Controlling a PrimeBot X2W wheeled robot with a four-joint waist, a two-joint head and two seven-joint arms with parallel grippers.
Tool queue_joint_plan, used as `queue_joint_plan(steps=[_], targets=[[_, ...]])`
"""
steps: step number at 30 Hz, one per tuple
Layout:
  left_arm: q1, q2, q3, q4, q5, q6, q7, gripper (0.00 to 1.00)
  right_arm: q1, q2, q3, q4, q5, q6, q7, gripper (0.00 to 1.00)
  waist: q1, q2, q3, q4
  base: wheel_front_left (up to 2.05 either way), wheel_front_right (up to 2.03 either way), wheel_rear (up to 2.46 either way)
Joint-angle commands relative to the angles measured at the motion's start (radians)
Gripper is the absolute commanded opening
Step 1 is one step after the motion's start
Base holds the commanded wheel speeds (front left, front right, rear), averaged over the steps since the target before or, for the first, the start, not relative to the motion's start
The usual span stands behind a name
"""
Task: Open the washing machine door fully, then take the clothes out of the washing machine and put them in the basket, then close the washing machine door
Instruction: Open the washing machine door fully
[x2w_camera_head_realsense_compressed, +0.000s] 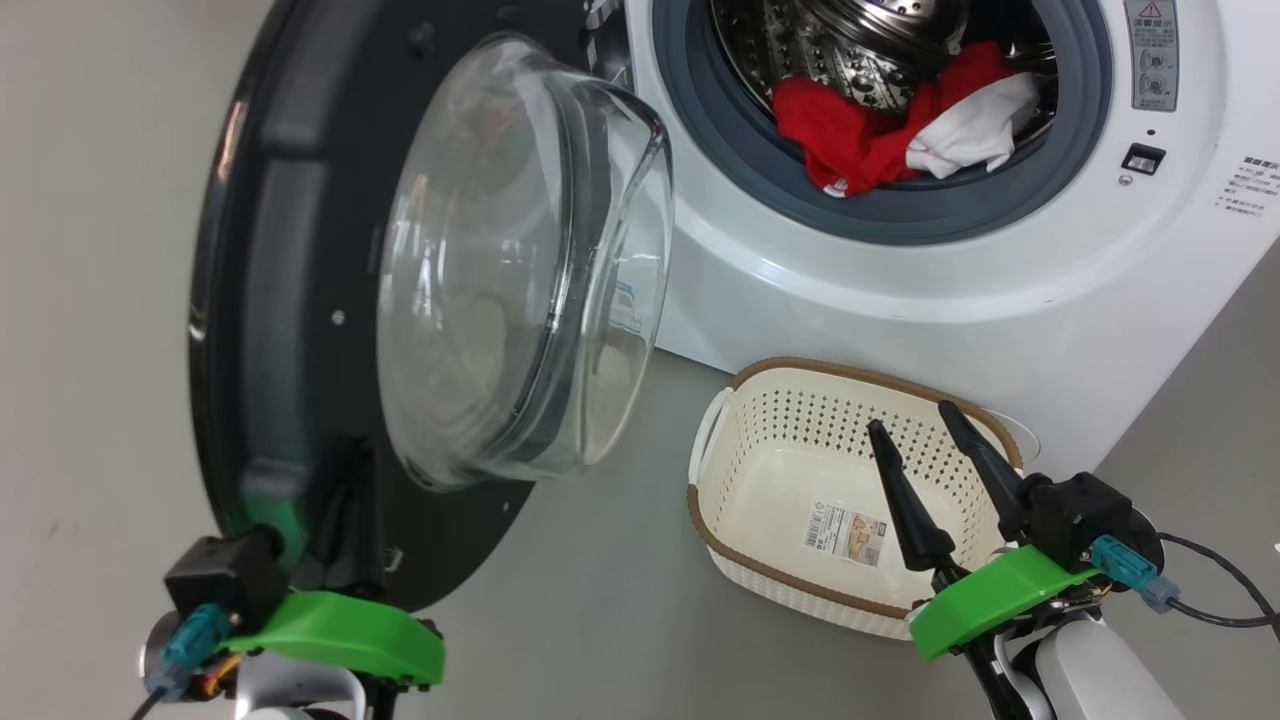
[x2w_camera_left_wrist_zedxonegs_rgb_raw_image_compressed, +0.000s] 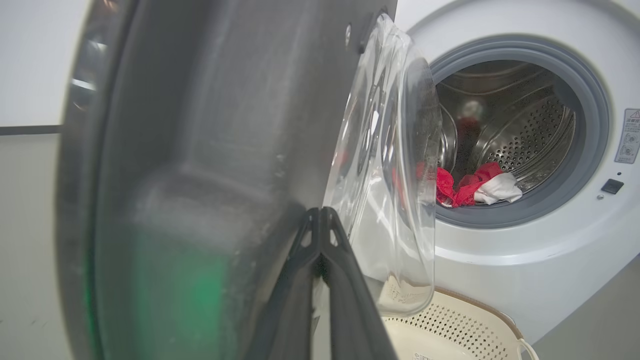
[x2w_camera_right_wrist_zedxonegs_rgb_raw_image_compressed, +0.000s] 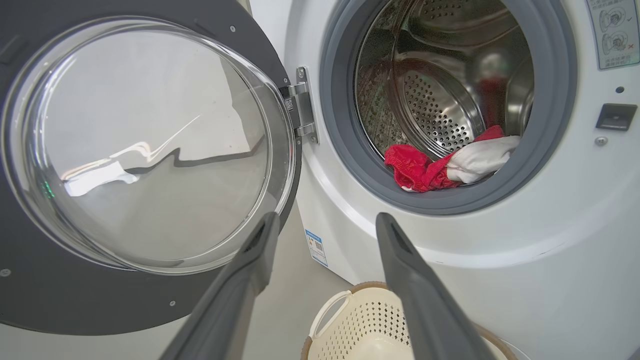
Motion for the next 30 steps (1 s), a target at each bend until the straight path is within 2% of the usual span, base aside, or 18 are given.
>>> queue_joint_plan(steps=[1,5,13,23,30], targets=[[-0.020,0.039,0.074,0.002,-0.014,0.024,-0.028,0.00,-0.026,0.003,0.018,-0.018,-0.014,0.005,-0.006,1.00,0.0000,-0.0001,0.003,-0.002,0.00,0.00,0.00],[-0.030,0.048,0.117,0.062,-0.030,0.035,-0.070,0.00,-0.021,0.003,0.013,-0.015,-0.019,0.005,-0.006,1.00,0.0000,-0.0001,0.005,-0.006,0.00,0.00,0.00],[-0.068,0.058,0.175,0.160,-0.066,0.028,-0.124,0.00,-0.020,0.001,0.001,-0.012,-0.033,0.005,-0.006,1.00,0.0000,-0.0001,0.004,-0.013,0.00,0.00,0.00],[-0.146,0.083,0.259,0.312,-0.066,-0.008,-0.170,0.00,-0.021,-0.005,-0.005,-0.033,-0.048,0.005,-0.006,1.00,0.0000,-0.0001,0.019,-0.027,0.00,0.00,0.00],[-0.200,0.093,0.335,0.359,-0.014,-0.030,-0.172,0.00,-0.017,-0.012,-0.003,-0.048,-0.055,0.005,-0.006,1.00,0.0000,-0.0001,0.038,-0.036,0.00,0.00,0.00]])
